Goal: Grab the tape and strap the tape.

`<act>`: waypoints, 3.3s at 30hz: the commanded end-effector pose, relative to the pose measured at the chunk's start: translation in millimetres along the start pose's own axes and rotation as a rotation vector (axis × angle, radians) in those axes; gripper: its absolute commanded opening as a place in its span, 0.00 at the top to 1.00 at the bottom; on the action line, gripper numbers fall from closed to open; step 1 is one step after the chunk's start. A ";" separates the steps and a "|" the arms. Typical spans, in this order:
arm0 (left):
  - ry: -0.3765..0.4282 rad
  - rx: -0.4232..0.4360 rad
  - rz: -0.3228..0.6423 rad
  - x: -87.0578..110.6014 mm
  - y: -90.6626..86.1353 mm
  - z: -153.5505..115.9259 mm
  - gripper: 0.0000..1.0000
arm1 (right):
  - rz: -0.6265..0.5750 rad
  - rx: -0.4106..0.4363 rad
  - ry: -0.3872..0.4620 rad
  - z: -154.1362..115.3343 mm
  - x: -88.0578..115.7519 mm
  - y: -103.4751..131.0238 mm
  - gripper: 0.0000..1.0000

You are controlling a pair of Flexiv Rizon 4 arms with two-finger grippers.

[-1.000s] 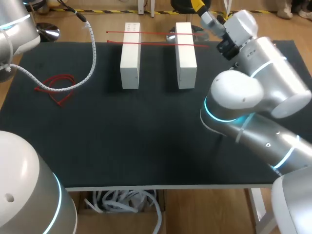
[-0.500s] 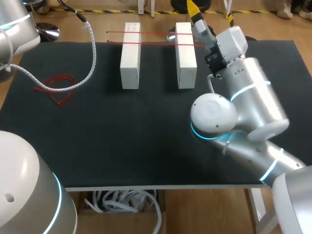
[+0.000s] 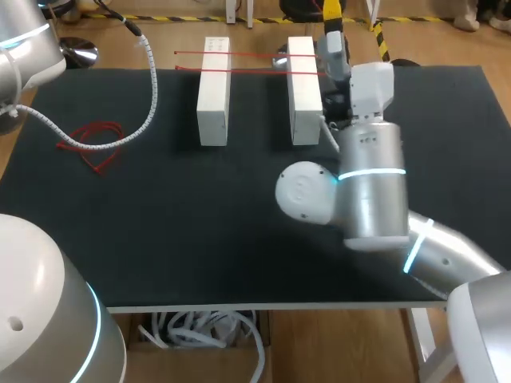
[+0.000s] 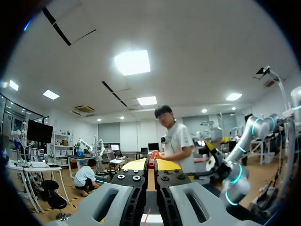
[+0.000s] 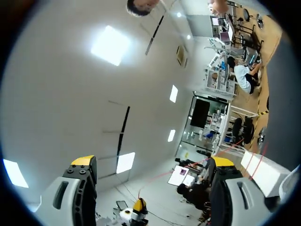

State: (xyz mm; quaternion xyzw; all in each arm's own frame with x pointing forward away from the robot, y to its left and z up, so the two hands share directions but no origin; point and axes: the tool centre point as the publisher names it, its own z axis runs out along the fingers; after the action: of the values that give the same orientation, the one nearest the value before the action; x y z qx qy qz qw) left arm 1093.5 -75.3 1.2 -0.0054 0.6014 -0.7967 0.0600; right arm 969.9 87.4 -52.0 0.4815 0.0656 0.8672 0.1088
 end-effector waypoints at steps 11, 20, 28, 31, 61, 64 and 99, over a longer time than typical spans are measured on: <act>0.003 0.001 0.000 -1.0 0.6 -0.4 1.00 | 0.254 -0.742 0.038 -9.4 31.6 -3.6 0.00; 0.003 0.001 0.000 -1.0 0.6 -0.4 1.00 | 0.293 -0.753 -0.222 -37.1 -23.9 -13.1 0.00; 0.003 0.001 0.000 -1.0 0.6 -0.4 1.00 | 0.230 -0.528 -0.277 -14.6 -48.8 -6.4 0.00; 0.003 0.001 0.000 -1.0 0.6 -0.4 1.00 | 0.132 -0.155 -0.220 -1.9 -48.1 -9.1 0.00; 0.003 0.001 0.000 -1.0 0.6 -0.4 1.00 | 0.294 -0.348 -0.432 -6.9 -61.2 7.5 0.00; 0.003 0.001 0.000 -1.0 0.6 -0.4 1.00 | 0.354 -0.373 -0.510 -2.3 -66.6 8.3 0.00; 0.003 0.001 0.000 -1.0 0.6 -0.4 1.00 | 0.422 -0.238 -0.457 53.6 -115.3 46.2 0.00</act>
State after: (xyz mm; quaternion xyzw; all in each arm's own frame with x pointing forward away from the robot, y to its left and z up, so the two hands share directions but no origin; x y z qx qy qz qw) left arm 1093.5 -75.4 1.1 -0.0054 0.6014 -0.7967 0.0600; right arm 1062.0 17.9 -105.6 0.6534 -0.1719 0.7373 0.0004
